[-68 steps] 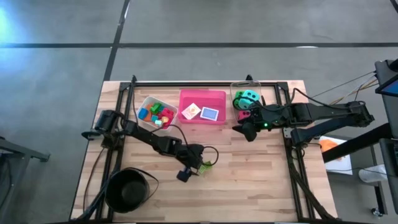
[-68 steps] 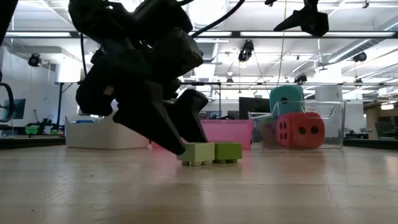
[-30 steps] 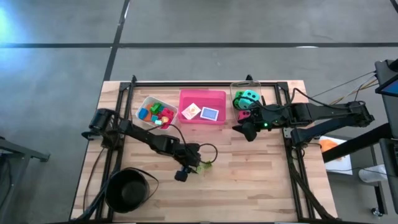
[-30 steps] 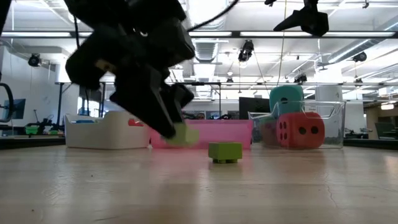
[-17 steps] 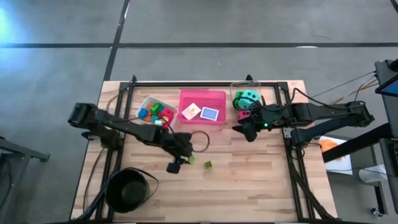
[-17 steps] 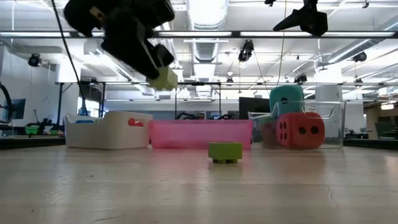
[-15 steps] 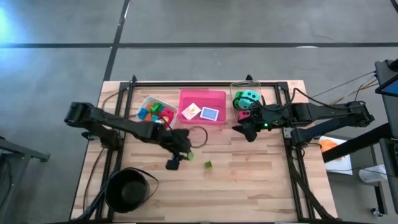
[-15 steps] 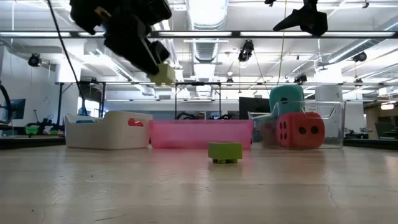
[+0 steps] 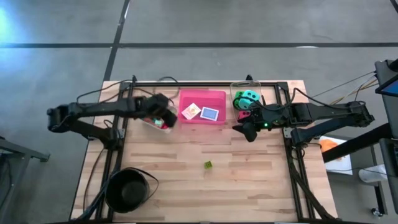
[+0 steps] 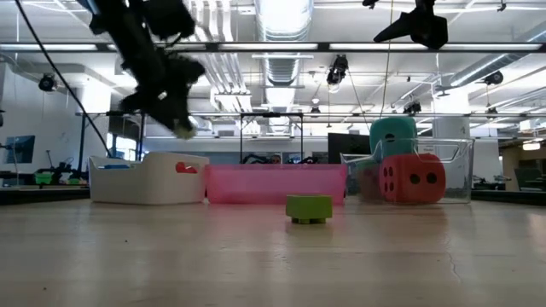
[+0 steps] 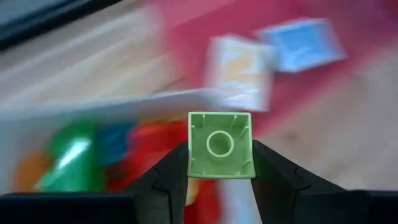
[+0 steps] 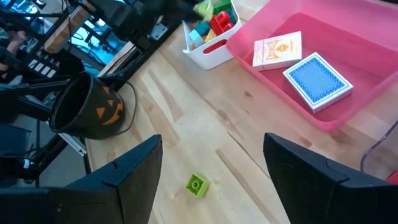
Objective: Pick & Place Toys
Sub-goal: Put the light green game piece into the white bin
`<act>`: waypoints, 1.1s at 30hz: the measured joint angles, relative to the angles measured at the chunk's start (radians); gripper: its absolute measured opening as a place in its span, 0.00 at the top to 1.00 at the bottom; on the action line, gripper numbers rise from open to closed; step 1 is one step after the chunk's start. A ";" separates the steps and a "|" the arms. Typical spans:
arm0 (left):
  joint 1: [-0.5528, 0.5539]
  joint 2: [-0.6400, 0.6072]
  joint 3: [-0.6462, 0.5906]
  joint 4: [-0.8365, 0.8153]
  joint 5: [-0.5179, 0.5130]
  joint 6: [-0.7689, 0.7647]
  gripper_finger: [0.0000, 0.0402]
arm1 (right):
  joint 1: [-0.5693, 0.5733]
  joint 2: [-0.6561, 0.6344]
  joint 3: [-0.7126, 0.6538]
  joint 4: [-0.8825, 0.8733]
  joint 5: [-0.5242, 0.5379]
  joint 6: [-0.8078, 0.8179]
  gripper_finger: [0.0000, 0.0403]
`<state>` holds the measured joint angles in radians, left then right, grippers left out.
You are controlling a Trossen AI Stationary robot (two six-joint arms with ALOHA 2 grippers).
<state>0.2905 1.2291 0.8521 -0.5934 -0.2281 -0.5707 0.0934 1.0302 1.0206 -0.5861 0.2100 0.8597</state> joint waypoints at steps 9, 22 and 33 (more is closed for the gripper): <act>0.135 -0.007 -0.133 -0.061 -0.053 -0.162 0.66 | 0.000 0.000 0.000 0.000 0.002 -0.007 0.33; 0.135 -0.007 -0.173 -0.061 -0.086 -0.182 0.66 | 0.000 0.000 0.000 0.000 0.002 -0.029 0.33; 0.135 0.031 -0.173 -0.060 -0.064 -0.178 0.66 | 0.000 0.000 0.000 0.000 0.002 -0.029 0.33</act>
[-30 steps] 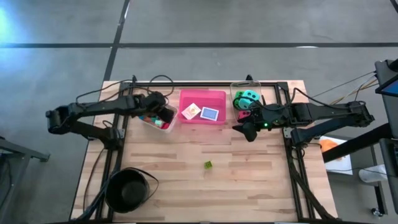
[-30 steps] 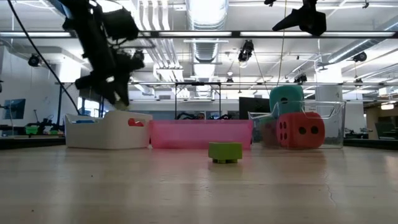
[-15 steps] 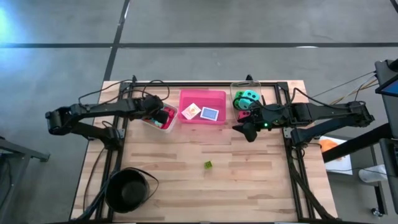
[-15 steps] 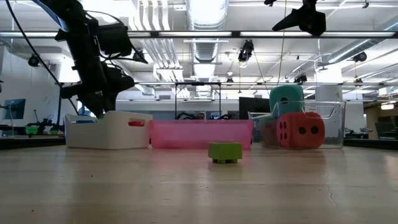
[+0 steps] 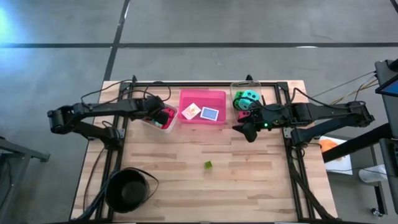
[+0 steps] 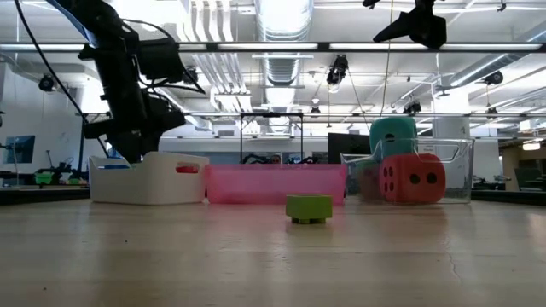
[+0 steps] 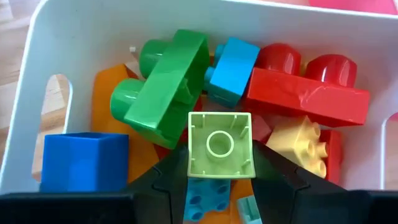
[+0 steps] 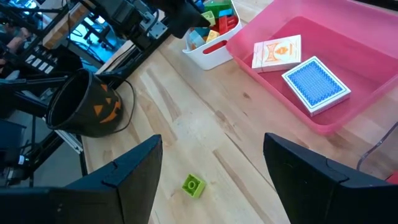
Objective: Pick & Place Toys
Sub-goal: Put the light green game piece into the white bin
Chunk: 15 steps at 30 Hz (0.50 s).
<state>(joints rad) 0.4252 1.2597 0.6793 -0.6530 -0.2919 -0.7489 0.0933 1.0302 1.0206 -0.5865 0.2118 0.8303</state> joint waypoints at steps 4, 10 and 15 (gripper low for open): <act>0.000 0.020 0.000 0.004 0.001 -0.004 0.66 | 0.000 0.000 0.000 0.000 0.000 0.000 0.33; -0.001 0.021 0.000 0.005 0.007 -0.005 0.66 | 0.000 0.000 0.000 0.000 0.000 0.000 0.33; -0.001 0.021 0.000 0.005 0.007 -0.007 0.66 | 0.000 0.000 0.000 0.000 0.000 0.000 0.33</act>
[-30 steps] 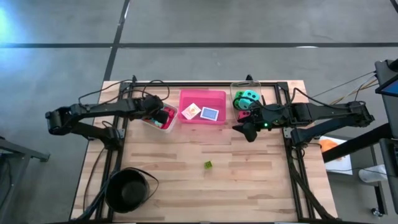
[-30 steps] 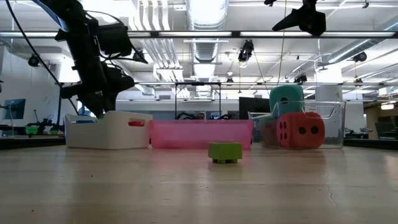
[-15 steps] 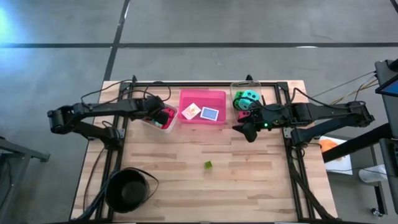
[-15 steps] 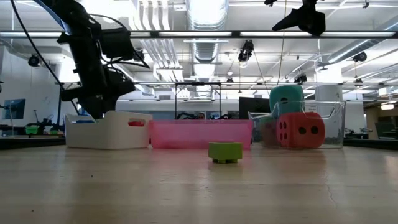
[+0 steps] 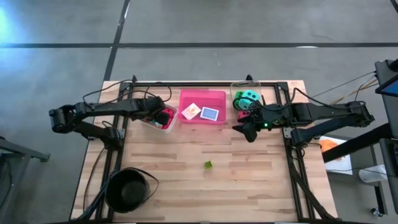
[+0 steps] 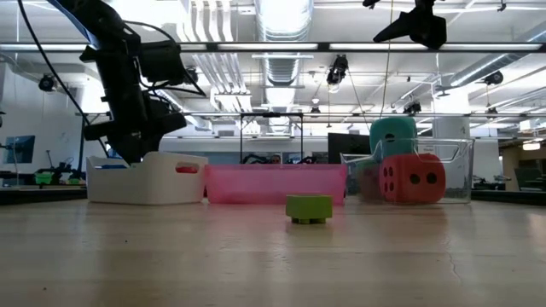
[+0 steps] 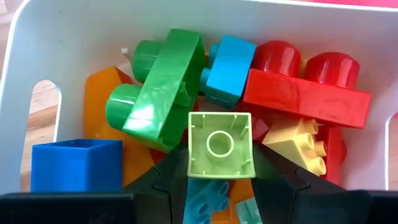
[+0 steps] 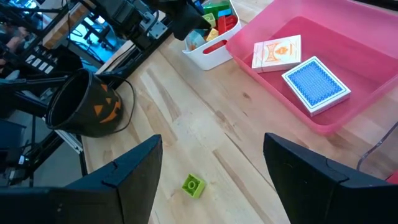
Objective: Pick & Place Toys
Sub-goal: Put the light green game piece into the white bin, then put the green game piece into the white bin
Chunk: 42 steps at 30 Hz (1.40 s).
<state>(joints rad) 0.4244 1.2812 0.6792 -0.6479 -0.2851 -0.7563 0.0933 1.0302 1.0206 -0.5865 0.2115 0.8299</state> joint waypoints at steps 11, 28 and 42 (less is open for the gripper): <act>0.000 0.000 0.006 -0.006 0.008 -0.021 0.52 | 0.000 0.000 0.000 0.000 0.000 0.000 0.33; 0.001 -0.002 0.009 -0.019 0.065 -0.034 0.15 | 0.000 0.000 0.000 0.000 0.000 0.000 0.33; -0.035 -0.006 0.179 -0.212 0.104 0.075 0.15 | 0.000 0.007 0.000 0.002 0.000 0.000 0.33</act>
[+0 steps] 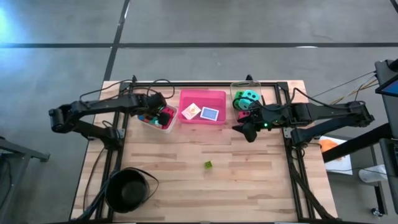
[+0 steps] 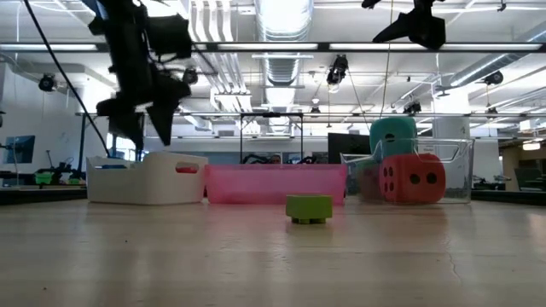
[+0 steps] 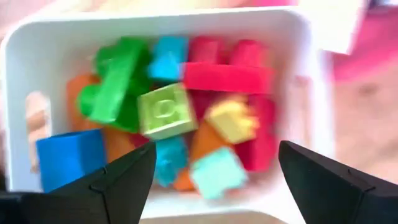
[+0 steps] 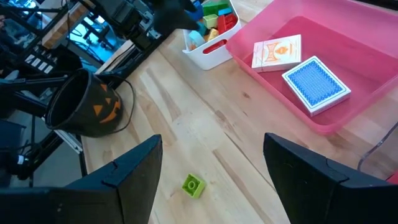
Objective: Pick & Place Toys
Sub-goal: Put the green game piece into the white bin
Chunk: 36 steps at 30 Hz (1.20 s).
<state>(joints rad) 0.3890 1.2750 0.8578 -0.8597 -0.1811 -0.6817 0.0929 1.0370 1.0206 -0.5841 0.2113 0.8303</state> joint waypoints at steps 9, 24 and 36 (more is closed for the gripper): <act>-0.240 -0.104 0.044 0.146 0.066 0.058 0.15 | 0.021 0.131 0.000 0.041 -0.032 0.132 0.33; -0.519 0.042 0.021 0.492 -0.029 0.238 0.15 | 0.057 0.191 0.105 0.057 0.009 0.135 0.33; -0.646 0.370 0.021 0.951 -0.035 0.369 0.15 | 0.086 0.095 0.122 0.085 0.066 0.077 0.33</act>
<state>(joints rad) -0.2570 1.6454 0.8783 0.0913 -0.2165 -0.3126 0.1788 1.1319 1.1423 -0.4990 0.2776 0.9072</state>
